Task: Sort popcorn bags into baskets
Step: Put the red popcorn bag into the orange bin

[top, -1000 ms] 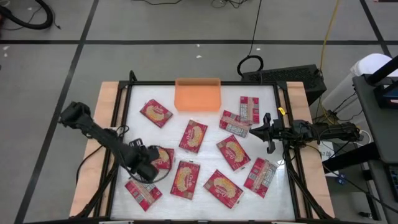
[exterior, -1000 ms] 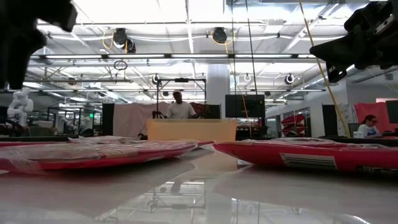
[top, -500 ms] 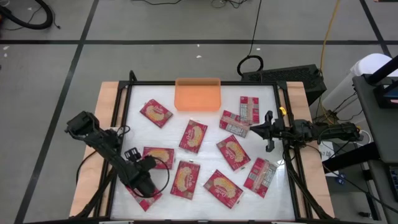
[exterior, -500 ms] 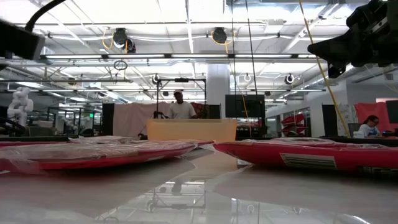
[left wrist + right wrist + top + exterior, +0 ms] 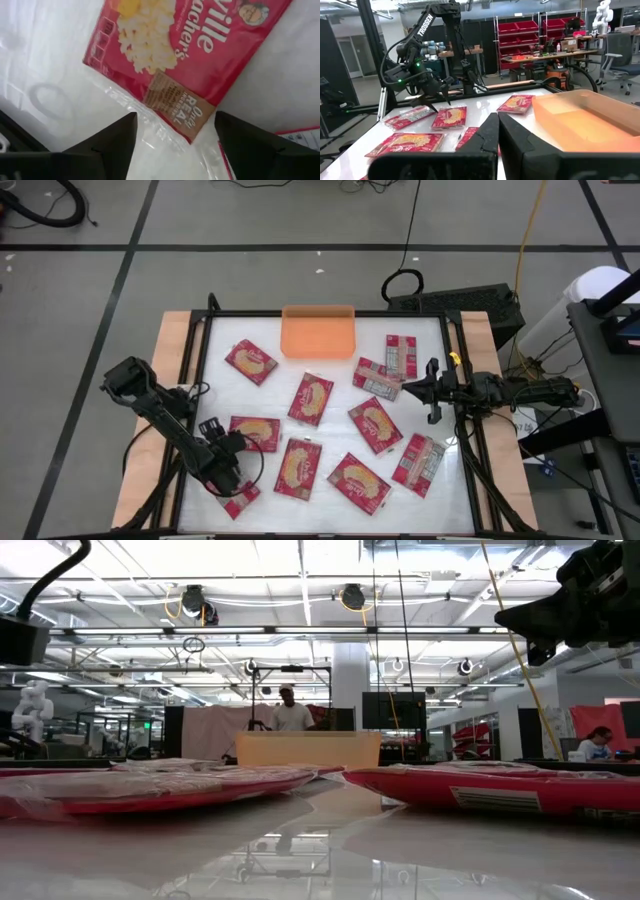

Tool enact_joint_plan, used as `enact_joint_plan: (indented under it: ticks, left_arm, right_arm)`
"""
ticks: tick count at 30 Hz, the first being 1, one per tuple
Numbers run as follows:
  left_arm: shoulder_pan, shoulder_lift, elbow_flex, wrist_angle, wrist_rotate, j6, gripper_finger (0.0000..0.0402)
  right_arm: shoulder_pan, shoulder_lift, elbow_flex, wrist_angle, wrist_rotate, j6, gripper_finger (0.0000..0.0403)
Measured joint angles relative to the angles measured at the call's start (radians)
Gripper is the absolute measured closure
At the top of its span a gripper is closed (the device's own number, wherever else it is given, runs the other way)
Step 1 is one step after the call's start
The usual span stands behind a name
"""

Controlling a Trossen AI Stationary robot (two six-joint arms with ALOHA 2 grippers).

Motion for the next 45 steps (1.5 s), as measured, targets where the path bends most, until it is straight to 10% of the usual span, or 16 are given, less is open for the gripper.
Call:
enact_joint_plan:
  ticks: [16, 34, 45]
  left_arm:
    - [0.060, 0.008, -0.014, 0.027, -0.163, 0.241, 0.0389]
    - [0.330, -0.018, 0.175, -0.003, -0.809, 1.169, 0.0396]
    - [0.434, -0.018, 0.234, 0.589, -0.867, 2.027, 0.0397]
  right_arm:
    - [0.000, 0.079, 0.000, 0.080, 0.005, 0.100, 0.0403]
    - [0.000, 0.774, 0.248, 0.377, 0.099, 0.273, 0.0323]
    - [-0.014, 1.146, 0.600, 0.251, -0.032, 0.176, 0.0227]
